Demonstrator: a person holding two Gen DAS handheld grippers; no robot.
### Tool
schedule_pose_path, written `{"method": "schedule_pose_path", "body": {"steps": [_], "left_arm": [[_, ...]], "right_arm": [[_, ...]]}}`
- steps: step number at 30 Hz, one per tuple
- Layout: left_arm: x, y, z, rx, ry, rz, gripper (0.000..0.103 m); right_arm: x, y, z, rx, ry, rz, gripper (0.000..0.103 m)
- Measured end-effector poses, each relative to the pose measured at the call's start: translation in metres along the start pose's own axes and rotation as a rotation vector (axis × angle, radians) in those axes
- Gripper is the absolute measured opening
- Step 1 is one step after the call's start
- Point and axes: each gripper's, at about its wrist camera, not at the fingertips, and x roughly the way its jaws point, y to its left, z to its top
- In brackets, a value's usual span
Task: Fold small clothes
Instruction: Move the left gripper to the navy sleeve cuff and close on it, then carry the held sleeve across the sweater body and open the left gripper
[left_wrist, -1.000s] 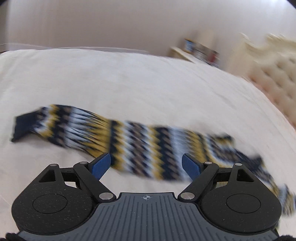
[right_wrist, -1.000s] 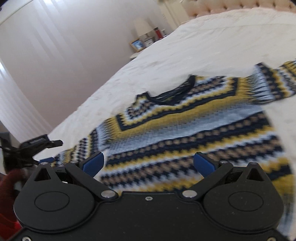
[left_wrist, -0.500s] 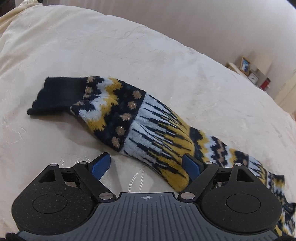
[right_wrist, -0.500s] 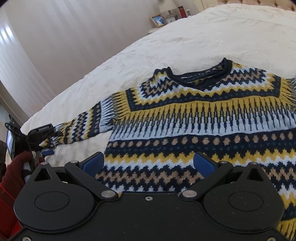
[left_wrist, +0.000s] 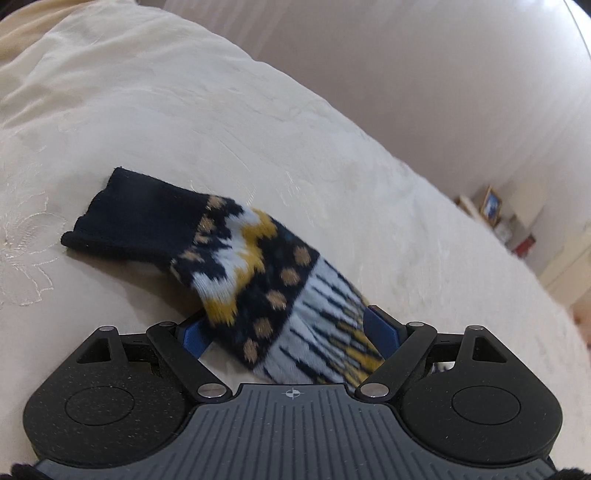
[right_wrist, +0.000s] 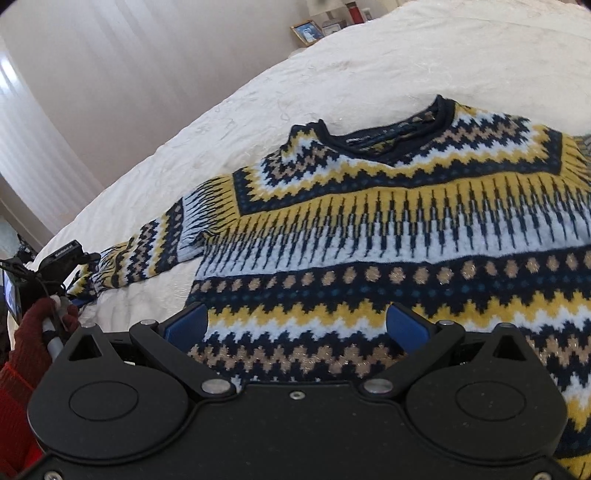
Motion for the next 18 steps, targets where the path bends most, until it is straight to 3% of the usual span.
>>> {"method": "schedule_pose_path", "body": {"steps": [4,5,6,8,10,11,14,18], "left_arm": [[0.003,0.013,0.002,-0.091,-0.004,-0.047,0.083],[0.002,0.016,0.003,-0.106,-0.008,-0.058,0.077],[0.001,0.02,0.002,-0.128,-0.015,-0.065,0.07],[0.0,0.027,0.002,-0.149,-0.022,-0.043,0.037],[-0.001,0.031,0.001,-0.143,-0.025,0.005,0.014],[-0.002,0.034,0.0,-0.143,-0.03,0.012,0.008],[-0.01,0.025,0.001,-0.109,-0.042,0.021,0.005],[-0.035,-0.006,0.007,0.037,-0.072,0.001,0.005]], "right_arm": [[-0.008,0.006,0.003,-0.039,-0.027,-0.004,0.102],[-0.01,0.005,0.004,-0.033,-0.032,0.001,0.102],[-0.013,0.005,0.004,-0.025,-0.038,0.006,0.102],[-0.017,0.003,0.006,-0.011,-0.05,0.016,0.102],[-0.021,0.001,0.007,-0.005,-0.06,0.012,0.102],[-0.023,0.0,0.007,-0.003,-0.063,0.007,0.102],[-0.03,-0.003,0.009,0.008,-0.075,-0.001,0.102],[-0.042,-0.007,0.014,0.023,-0.089,-0.012,0.102]]}}
